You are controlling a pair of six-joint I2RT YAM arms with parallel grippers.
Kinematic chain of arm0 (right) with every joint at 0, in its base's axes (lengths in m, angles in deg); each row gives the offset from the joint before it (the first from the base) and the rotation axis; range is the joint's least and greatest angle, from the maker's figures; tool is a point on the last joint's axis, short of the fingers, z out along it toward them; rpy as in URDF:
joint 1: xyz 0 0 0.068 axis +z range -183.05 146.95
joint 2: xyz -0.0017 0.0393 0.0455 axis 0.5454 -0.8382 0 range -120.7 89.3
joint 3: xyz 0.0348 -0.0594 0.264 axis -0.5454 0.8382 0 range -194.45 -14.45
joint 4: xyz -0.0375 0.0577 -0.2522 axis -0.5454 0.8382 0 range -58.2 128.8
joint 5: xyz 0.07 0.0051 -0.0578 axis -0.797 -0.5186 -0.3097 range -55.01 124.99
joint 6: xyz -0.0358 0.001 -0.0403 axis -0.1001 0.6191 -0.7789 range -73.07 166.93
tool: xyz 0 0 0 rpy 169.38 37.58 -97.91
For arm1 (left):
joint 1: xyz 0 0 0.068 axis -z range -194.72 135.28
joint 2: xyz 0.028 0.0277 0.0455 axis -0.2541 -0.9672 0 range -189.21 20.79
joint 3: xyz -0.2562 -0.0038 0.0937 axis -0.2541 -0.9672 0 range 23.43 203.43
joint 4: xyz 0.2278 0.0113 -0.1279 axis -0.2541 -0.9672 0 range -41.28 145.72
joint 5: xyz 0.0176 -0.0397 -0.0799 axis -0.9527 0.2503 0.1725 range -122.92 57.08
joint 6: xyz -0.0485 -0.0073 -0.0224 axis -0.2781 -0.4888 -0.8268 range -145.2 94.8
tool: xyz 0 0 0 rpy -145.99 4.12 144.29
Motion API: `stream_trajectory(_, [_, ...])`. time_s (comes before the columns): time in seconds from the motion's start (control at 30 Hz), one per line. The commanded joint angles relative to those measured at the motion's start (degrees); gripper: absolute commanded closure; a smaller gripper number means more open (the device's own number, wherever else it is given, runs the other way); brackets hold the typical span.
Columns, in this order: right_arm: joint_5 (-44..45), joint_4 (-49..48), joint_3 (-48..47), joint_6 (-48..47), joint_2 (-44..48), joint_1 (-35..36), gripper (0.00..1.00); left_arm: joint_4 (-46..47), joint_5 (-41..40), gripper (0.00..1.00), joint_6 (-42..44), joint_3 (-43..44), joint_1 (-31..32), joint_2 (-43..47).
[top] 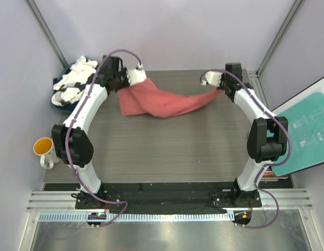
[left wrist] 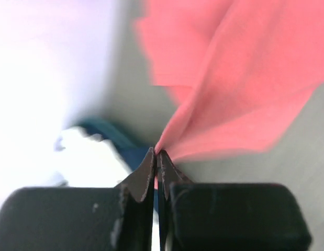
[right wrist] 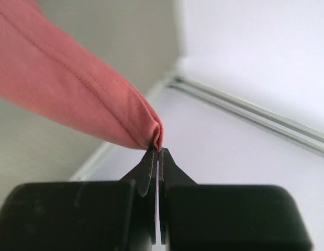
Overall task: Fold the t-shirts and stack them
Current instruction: Flatten out the tshirt
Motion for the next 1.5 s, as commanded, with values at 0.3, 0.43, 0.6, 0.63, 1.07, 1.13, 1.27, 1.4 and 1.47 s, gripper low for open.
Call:
stream_trajectory(0.3, [1.5,-30.0,-22.5,3.3,0.6,-2.2,0.99,11.7,-12.7,1.0,-7.3,22.3,-0.6,0.4])
stream_trajectory(0.43, [-6.0,-13.4,-16.6,6.8,13.8,-2.5,0.99,8.4,-5.0,1.0,-5.4,12.5,-0.6,10.2])
stream_trajectory(0.6, [-15.7,11.9,-3.9,7.9,31.5,-2.5,0.99,-3.3,2.1,1.0,-3.3,2.8,-0.6,23.2])
stream_trajectory(0.63, [-16.9,14.8,-1.7,6.4,37.3,-2.6,0.99,-4.1,2.0,1.0,-4.4,2.0,-0.6,27.1])
stream_trajectory(1.07, [-15.9,15.2,-7.0,8.7,36.5,-2.5,0.99,-5.6,1.3,1.0,-0.6,4.2,-0.7,27.0])
stream_trajectory(1.13, [-16.0,7.8,-5.5,7.2,30.6,-2.6,0.99,-5.4,2.5,1.0,3.5,4.8,-0.9,23.3])
stream_trajectory(1.27, [-14.2,-6.4,-10.4,3.7,15.9,-2.7,0.99,2.0,-0.2,1.0,9.5,10.0,-1.6,10.0])
stream_trajectory(1.4, [-9.2,-16.0,-30.0,3.0,-0.7,-3.9,0.99,19.6,-6.3,1.0,5.6,25.2,-2.9,-5.6])
stream_trajectory(1.47, [-8.6,-16.1,-46.0,2.1,-9.1,-4.6,0.99,31.5,-8.6,1.0,5.7,29.4,-3.1,-8.8])
